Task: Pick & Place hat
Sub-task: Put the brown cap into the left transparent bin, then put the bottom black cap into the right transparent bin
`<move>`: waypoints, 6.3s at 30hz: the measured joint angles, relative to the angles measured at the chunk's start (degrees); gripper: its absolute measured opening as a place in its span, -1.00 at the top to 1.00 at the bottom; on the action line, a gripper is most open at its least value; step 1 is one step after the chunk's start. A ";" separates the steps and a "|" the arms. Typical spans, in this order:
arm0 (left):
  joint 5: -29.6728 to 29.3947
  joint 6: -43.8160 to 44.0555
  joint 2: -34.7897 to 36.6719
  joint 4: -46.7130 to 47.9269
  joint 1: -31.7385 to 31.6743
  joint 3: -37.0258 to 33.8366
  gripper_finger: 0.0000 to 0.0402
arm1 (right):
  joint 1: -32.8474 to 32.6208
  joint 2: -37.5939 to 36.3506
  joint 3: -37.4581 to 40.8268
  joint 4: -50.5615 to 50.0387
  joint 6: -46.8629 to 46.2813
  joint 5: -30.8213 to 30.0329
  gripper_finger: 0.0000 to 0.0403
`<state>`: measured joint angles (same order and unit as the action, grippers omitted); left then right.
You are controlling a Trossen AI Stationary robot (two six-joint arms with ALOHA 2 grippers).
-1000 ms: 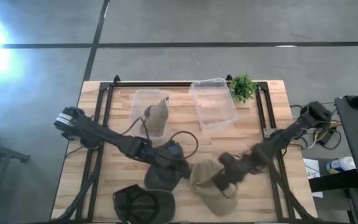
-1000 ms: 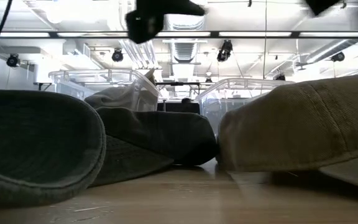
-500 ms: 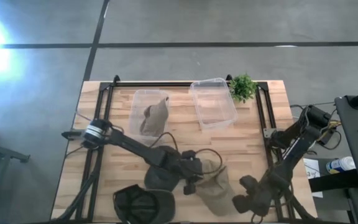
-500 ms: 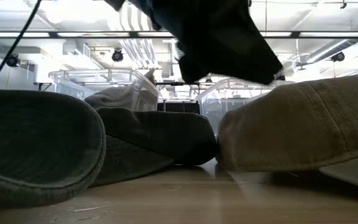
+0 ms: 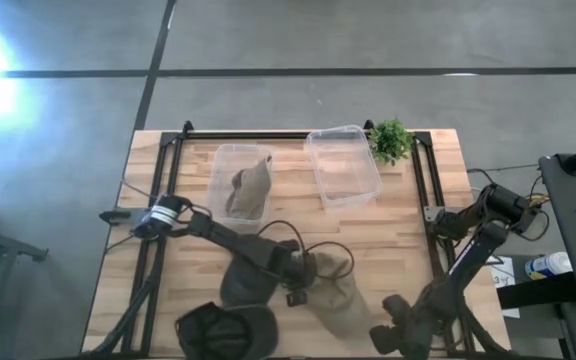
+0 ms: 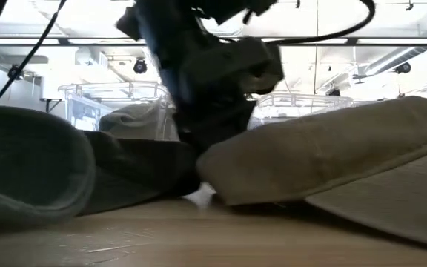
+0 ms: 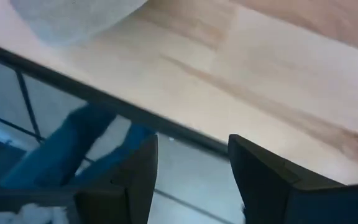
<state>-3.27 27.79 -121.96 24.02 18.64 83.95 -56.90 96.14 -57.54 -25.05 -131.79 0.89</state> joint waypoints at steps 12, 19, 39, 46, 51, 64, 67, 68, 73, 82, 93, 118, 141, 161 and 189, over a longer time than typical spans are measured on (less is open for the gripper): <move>0.95 14.54 1.50 -2.94 1.89 -1.54 0.58 | 3.35 1.44 0.88 3.67 0.21 -17.32 0.05; 0.92 14.71 1.47 -2.95 1.89 -1.61 0.58 | 3.10 1.44 5.01 11.77 -0.59 -16.05 0.05; 1.65 12.66 1.30 -7.06 1.75 -1.76 0.58 | 9.89 0.90 14.34 29.85 10.10 -37.81 0.05; 2.23 10.38 1.23 -8.55 1.72 -1.14 0.58 | 12.98 -1.75 14.14 30.51 19.35 -40.93 0.07; -1.23 5.17 3.51 -6.25 1.53 0.74 0.58 | 13.43 -3.50 14.28 29.57 23.39 -38.56 0.35; -10.97 0.30 30.42 -0.55 -0.97 1.79 0.58 | 14.46 -18.25 13.65 19.60 38.13 -38.28 0.93; -13.39 0.26 38.52 -0.54 -0.93 2.07 0.58 | 16.94 -23.34 11.09 19.76 49.34 -38.46 0.93; -14.45 0.26 41.08 -0.54 -0.91 2.07 0.58 | 18.26 -24.79 9.95 19.81 53.44 -38.81 0.93; -21.92 -1.28 51.93 1.27 -0.33 1.47 0.58 | 28.62 -28.22 2.25 19.84 74.53 -38.96 0.94; -28.30 -1.89 62.63 7.58 -0.20 -1.60 0.58 | 55.82 -19.15 -11.82 19.34 86.29 -14.73 0.94; -28.11 3.50 65.92 12.67 -0.18 -6.91 0.58 | 67.19 7.06 -34.84 3.64 82.54 10.42 0.94; -24.30 8.36 68.98 21.12 0.01 -13.98 0.58 | 68.13 37.96 -76.81 -11.16 81.91 14.04 0.24; 15.56 27.39 64.56 21.79 17.09 -34.80 0.58 | 51.10 27.60 -70.70 -47.49 116.60 7.52 0.05; 12.49 54.10 38.47 -5.03 29.43 -35.35 0.58 | 43.11 27.74 -42.08 2.72 109.27 20.76 0.15; -12.62 39.67 42.24 -14.73 17.19 -34.37 0.58 | 41.00 23.19 -32.25 7.84 96.25 17.12 0.15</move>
<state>-15.88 67.46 -79.72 9.29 35.84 49.58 -15.90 119.33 -89.79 -17.21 -35.54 18.02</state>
